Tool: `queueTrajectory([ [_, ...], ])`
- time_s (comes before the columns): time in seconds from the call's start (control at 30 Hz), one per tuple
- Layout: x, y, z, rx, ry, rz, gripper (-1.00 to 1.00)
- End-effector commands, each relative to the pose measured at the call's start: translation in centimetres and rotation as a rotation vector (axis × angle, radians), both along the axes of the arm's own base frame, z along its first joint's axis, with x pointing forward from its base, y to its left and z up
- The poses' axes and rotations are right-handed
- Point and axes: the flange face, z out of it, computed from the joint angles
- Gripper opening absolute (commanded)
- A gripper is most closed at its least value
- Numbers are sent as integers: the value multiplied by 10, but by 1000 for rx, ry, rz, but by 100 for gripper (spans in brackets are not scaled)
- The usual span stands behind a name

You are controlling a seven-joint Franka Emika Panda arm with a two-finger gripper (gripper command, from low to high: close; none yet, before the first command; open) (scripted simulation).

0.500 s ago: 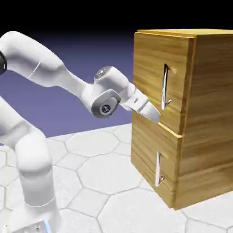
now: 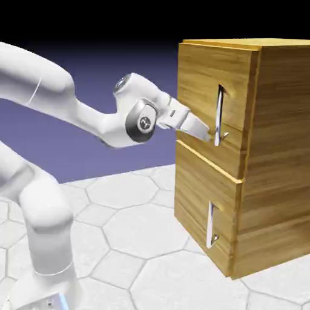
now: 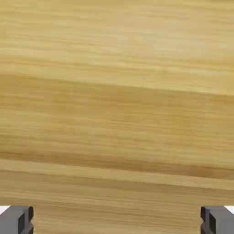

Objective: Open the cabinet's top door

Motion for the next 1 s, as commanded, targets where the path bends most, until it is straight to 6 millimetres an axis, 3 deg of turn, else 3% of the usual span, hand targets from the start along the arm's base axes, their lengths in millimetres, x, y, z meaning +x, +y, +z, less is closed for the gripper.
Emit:
queueTrajectory([
  [0.0,-2,0,3,-1,-12,0,0],
  [0.47,-27,-6,29,-4,-191,0,0],
  [0.97,-47,-40,31,29,-387,2,0],
])
